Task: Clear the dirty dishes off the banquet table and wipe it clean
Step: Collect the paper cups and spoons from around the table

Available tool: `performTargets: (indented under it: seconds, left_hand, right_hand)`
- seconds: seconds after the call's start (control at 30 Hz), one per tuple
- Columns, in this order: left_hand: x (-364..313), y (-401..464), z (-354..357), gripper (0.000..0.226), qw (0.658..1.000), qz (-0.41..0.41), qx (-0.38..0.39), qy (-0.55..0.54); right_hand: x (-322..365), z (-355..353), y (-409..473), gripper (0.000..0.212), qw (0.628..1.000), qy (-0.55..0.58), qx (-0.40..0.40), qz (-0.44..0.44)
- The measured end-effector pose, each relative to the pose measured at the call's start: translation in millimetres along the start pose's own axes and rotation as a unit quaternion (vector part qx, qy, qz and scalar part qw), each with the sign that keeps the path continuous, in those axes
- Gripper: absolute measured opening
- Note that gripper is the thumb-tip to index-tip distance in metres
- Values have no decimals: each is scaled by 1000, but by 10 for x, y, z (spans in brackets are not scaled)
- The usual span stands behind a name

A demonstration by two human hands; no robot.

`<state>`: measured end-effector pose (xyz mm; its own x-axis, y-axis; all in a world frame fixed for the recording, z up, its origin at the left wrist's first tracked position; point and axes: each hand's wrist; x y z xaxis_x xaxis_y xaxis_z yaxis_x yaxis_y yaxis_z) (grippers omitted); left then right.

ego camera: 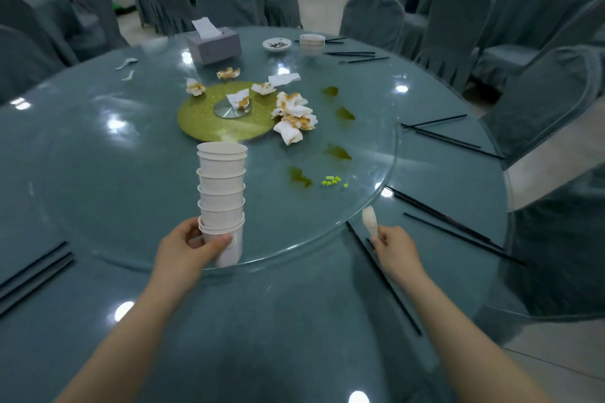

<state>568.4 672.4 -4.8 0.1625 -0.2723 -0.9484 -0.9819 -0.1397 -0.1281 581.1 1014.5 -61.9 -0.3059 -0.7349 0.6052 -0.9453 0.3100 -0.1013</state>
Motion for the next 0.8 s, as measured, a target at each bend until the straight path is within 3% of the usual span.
performTargets:
  seconds: [0.17,0.23,0.3,0.5,0.8]
  left_hand:
    - [13,-662,-342,37,999,18,-9,-32]
    - [35,-1012,-509,38,998,24,-22,-45]
    - [65,-1356,-679,38,997,36,-32,-54]
    - [149,-2311,-1201,37,994,56,-67,-72]
    - [174,-3225,-2033,40,983,64,-158,-61]
  right_hand:
    - [337,-106,-707,28,996,-30,6,-84]
    - [448,-160,-1085,30,995,-5,2,-101]
    - [554,-206,-1433,18,994,12,3,-105]
    - [926,-261,-2332,20,987,2,23,-161]
    - [1679,43,-3023,19,958,24,91,-271]
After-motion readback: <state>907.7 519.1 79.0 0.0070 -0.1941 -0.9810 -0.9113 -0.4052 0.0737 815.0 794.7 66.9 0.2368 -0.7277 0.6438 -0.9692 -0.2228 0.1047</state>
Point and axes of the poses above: each hand's wrist, its own y-axis towards the middle knuckle, its own z-axis out of the palm, x = y × z, and after that the axes turned 1 degree about -y, right-handed
